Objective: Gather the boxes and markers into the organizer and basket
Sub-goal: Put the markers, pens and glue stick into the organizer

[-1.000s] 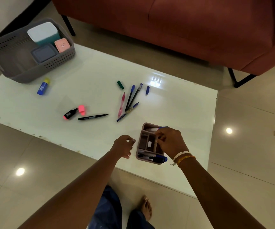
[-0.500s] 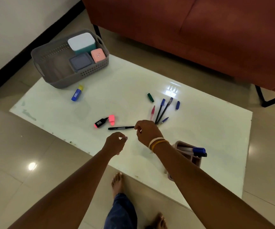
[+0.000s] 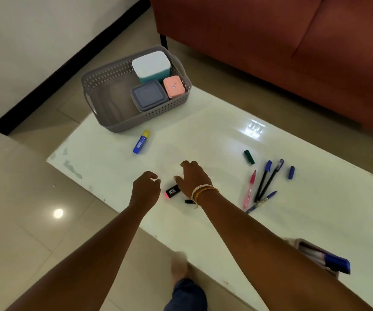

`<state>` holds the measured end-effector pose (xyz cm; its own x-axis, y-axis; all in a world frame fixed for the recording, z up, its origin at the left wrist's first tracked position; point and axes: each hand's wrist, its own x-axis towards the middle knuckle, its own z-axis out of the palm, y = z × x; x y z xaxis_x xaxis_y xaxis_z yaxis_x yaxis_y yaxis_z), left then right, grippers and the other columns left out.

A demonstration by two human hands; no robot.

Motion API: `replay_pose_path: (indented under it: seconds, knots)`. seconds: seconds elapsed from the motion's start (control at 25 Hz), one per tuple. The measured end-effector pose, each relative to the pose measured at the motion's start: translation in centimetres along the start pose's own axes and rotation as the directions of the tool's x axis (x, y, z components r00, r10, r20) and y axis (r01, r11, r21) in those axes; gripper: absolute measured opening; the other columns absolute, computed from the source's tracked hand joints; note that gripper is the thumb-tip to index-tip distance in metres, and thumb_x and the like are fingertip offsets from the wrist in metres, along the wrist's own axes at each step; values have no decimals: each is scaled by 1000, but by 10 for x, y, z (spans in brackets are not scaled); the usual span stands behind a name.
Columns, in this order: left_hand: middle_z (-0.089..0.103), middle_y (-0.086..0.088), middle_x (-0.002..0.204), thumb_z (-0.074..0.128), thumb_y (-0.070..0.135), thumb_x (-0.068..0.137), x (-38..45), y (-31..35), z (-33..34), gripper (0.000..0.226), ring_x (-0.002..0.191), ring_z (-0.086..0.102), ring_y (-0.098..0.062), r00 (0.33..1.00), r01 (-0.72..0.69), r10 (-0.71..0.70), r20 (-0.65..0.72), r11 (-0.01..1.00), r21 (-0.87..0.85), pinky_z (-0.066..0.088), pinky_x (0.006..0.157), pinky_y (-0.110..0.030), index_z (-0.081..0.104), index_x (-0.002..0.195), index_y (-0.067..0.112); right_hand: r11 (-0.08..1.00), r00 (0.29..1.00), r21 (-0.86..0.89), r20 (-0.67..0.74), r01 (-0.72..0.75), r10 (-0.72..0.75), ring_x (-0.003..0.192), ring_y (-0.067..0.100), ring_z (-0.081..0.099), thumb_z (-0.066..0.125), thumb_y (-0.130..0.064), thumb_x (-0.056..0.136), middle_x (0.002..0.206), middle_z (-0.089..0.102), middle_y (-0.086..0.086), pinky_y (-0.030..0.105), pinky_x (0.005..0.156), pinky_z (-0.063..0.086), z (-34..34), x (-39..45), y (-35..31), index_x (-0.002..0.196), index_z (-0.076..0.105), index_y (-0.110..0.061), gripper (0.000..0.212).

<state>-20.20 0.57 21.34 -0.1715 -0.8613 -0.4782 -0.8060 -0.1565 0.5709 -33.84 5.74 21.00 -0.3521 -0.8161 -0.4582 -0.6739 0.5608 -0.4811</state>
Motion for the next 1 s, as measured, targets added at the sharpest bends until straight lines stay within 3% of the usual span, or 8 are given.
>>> replay_pose_path:
  seconds: [0.2,0.4,0.48,0.6,0.68,0.76,0.84,1.0]
  knots:
    - [54,-21,118,55,7,90,74,25,-26,25,108,55,-32,971,-70,72,-230,997,20,41,84,-28,49,111,-3,985,988,107,-58,-139,145,119,35,50,48,-17,92,128,44,15,41,98,43,-5,47,8,119,51,-4,31]
    - [42,-23,126,60,14,90,120,32,-21,44,107,58,-39,980,-12,39,-196,991,134,51,87,-41,39,127,3,947,943,54,127,-315,307,133,34,41,45,-31,95,141,41,18,38,109,34,-20,98,16,135,40,-2,50]
    - [47,-21,117,58,15,90,128,26,-19,32,100,60,-40,978,-49,105,-178,953,298,50,81,-44,46,119,4,941,930,38,172,-336,325,136,33,37,45,-35,94,145,38,18,38,110,32,-22,106,14,140,35,-3,57]
    - [60,-14,100,63,24,87,128,25,-20,21,93,60,-33,992,-96,113,-62,969,228,47,73,-37,59,103,11,930,912,44,219,-364,347,131,33,45,49,-42,92,137,47,17,39,107,37,-23,106,13,139,39,-5,61]
    - [62,-7,93,68,30,83,121,34,-19,20,87,59,-25,986,-169,166,30,971,168,44,71,-31,65,98,19,868,905,280,238,-411,353,104,33,61,54,-41,90,109,56,17,37,91,49,-34,106,15,126,49,-9,49]
    - [64,-5,92,72,31,80,111,48,-14,20,83,58,-21,965,-255,244,99,960,114,43,70,-27,69,97,22,593,898,676,300,-438,321,82,30,60,61,-32,90,98,57,11,32,72,50,-48,96,15,120,51,-17,35]
    - [68,-6,92,74,29,78,96,61,-5,20,81,59,-19,937,-329,322,139,944,26,41,70,-24,71,95,21,399,920,833,306,-383,246,86,29,62,65,-22,89,97,61,7,29,70,51,-62,81,16,124,51,-23,37]
    - [68,-4,94,75,32,77,45,80,15,20,83,60,-18,906,-385,384,178,922,-30,46,74,-29,71,94,23,410,959,879,158,-245,234,74,25,68,66,-7,87,96,66,16,27,70,58,-75,36,28,103,66,-11,17]
